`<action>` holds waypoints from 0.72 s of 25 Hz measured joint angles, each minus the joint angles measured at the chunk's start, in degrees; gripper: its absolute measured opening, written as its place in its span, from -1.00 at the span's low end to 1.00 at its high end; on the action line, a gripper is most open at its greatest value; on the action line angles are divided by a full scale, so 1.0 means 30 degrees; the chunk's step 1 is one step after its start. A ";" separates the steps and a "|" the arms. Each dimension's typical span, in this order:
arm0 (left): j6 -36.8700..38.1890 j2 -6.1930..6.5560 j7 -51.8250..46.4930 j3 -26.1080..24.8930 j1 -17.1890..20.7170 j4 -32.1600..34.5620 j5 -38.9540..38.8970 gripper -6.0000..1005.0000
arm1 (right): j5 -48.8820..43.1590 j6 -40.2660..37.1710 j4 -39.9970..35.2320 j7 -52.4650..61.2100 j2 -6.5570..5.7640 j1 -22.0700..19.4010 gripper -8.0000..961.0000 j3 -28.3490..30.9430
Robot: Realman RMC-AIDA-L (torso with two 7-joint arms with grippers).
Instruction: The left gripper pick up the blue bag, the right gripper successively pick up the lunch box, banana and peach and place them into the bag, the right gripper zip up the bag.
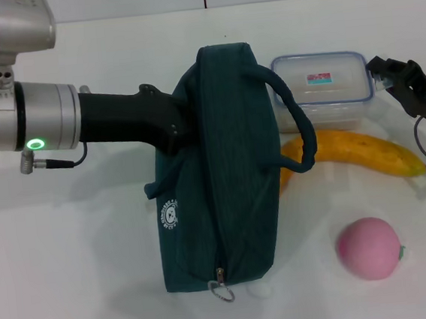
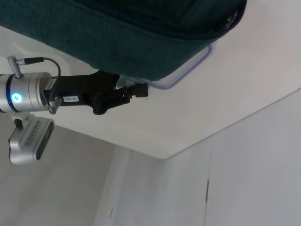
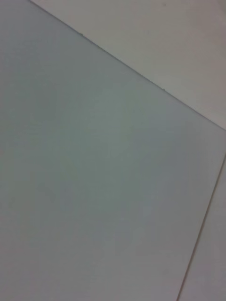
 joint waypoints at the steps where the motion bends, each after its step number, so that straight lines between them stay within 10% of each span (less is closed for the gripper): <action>1: 0.0004 -0.0017 0.0000 -0.0065 0.0006 -0.0001 0.0000 -0.76 | -0.0007 -0.0018 0.0023 -0.0036 0.0000 0.0000 -0.68 -0.0006; 18: 0.1654 0.0087 0.1089 -0.3366 0.0545 -0.0516 -0.2788 -0.76 | -0.0012 -0.3347 0.0626 -0.7661 -0.0108 -0.0265 -0.75 0.0203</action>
